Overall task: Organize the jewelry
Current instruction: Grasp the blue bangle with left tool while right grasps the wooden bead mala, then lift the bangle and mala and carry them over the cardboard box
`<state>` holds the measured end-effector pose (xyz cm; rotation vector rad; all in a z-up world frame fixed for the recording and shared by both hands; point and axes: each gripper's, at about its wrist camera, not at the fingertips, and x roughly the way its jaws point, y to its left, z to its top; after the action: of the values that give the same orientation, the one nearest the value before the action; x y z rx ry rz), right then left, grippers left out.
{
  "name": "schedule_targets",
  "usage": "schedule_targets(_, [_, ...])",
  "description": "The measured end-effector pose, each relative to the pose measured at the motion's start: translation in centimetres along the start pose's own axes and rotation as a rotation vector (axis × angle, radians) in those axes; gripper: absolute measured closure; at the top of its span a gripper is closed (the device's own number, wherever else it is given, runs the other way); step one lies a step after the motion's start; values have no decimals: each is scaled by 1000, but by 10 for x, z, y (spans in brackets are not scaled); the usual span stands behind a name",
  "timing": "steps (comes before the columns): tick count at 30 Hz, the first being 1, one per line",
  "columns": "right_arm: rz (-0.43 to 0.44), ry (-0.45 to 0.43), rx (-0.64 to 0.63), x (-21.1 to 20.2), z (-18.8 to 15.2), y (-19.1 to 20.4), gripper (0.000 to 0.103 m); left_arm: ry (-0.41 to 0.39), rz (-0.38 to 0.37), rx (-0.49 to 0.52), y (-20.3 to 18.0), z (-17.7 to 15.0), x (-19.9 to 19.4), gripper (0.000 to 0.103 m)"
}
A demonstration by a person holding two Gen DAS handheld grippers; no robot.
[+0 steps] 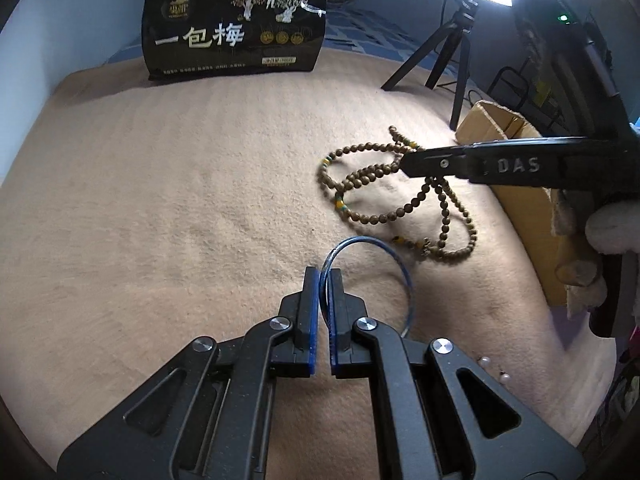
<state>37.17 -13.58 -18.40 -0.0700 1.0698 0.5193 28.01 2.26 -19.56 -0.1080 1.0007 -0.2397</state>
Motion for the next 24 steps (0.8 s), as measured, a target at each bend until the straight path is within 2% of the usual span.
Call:
schedule_targets(13, [-16,-115,-20,-77,-14,14,93,-65,5,26,-24,1,-50,102])
schedule_targets(19, [-24,-161,-23,-113,-26,12,98,-91,0,43,-37,6,-70,102])
schedule_targets(24, [-46,-197,-19,-139,-33,7,98,-116,-8,60,-51,8,-85,102])
